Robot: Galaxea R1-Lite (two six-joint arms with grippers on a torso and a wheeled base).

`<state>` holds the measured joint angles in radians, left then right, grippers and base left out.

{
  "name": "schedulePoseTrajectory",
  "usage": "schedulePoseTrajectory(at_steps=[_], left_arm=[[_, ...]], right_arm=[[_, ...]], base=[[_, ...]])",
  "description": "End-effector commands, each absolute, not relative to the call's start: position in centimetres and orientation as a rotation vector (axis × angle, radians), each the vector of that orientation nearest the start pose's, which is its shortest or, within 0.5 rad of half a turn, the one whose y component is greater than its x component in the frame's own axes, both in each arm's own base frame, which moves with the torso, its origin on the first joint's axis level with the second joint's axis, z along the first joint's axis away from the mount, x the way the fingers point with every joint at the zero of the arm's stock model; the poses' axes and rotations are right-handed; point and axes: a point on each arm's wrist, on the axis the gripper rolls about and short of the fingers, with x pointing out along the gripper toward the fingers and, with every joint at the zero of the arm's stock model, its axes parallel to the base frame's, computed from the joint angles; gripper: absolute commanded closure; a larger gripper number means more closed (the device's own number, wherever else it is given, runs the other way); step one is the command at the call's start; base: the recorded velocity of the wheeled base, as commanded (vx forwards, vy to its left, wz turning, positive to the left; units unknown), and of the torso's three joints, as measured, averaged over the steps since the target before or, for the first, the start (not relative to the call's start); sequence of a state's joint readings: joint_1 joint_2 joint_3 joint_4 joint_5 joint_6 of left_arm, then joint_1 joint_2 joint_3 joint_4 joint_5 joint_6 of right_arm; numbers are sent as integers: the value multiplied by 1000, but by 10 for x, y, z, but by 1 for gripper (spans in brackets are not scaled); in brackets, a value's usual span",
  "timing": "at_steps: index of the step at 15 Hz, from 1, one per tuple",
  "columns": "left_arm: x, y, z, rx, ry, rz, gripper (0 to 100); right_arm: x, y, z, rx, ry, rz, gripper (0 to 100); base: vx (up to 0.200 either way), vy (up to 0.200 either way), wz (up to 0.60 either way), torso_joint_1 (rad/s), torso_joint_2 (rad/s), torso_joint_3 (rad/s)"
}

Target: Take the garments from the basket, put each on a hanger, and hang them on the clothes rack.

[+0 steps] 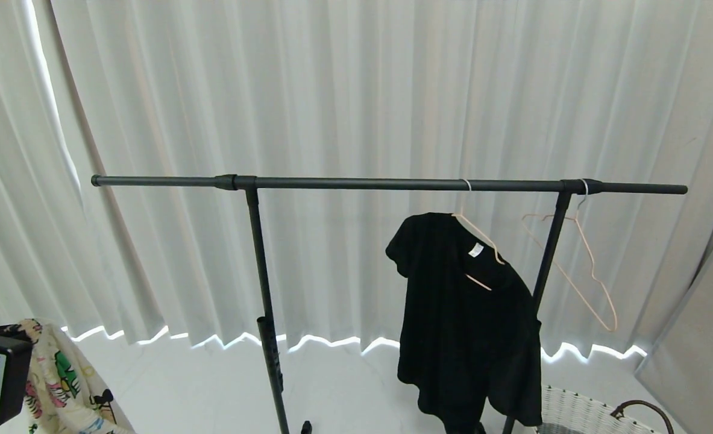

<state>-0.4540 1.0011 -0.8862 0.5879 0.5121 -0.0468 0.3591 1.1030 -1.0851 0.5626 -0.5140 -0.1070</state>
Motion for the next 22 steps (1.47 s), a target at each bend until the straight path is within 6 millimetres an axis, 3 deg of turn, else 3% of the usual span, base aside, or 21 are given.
schedulePoseTrajectory(at_steps=[1,5,10,15,18,22], left_arm=[[92,-32,243,280,620,71,100],[92,-32,243,282,621,72,100],[94,-33,243,284,627,74,100],[93,-33,243,282,625,74,100],[93,-33,243,280,623,74,100],[93,-33,245,276,614,74,100]], right_arm=[[120,33,285,-349,536,-123,0],[120,33,276,-361,560,-122,0],[128,34,264,-345,547,-130,0],[136,39,250,-312,572,-3,0],[152,43,241,-293,630,53,0],[196,55,195,-201,710,14,0]], base=[[0,-200,0,2,2,-2],[50,-200,0,0,4,6],[200,0,0,-1,1,3],[200,0,0,1,4,5],[67,0,0,-1,2,1],[0,0,0,0,0,0]])
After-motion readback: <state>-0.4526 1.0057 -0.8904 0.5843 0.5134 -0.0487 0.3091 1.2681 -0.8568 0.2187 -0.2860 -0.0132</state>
